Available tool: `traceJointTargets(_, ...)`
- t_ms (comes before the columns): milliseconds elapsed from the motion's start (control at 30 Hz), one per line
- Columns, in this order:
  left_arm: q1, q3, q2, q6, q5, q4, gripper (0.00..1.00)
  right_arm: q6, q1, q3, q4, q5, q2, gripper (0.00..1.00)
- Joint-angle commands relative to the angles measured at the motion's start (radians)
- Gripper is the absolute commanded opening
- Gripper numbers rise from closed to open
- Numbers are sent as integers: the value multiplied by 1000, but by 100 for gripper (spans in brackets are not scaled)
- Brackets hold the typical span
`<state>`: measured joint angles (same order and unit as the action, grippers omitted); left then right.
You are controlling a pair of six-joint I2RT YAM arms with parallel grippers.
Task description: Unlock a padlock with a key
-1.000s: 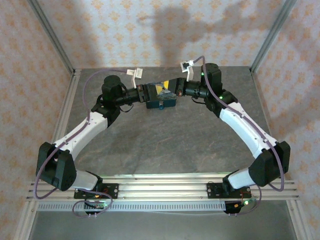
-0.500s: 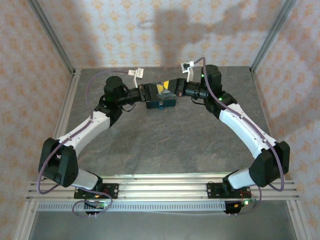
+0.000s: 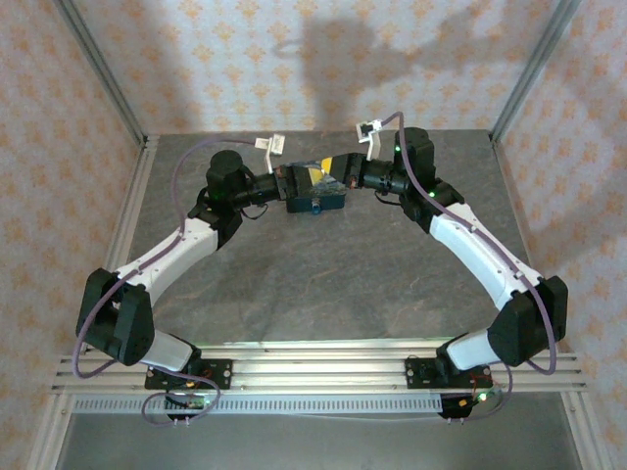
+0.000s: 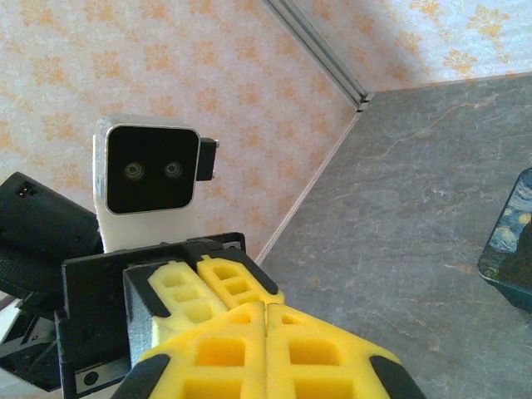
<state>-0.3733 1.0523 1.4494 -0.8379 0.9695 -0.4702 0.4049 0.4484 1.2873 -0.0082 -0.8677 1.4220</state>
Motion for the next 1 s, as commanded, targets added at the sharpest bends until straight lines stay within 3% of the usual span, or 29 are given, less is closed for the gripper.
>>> traceJointTargets(0,-6,-11,-9,12,13,-38,3,24,1,-13,72,-5,-25,0)
traceJointTargets(167,-4,-14,-31,66,-6,23,0,47,1,-22,79,9,-28,1)
traceJointTargets(300,7,-27,-63,122,-32,79,0,58,1,-13,30,63,-36,36)
traceJointTargets(433,23,-38,-105,194,-61,164,0,52,-1,9,-33,109,-43,53)
traceJointTargets(633,30,-21,-156,346,-109,367,0,48,-1,26,-127,207,-33,56)
traceJointTargets(733,34,-3,-178,419,-197,505,0,49,1,54,-237,316,-1,57)
traceJointTargets(967,87,2,-195,535,-357,744,0,28,49,146,-415,427,186,53)
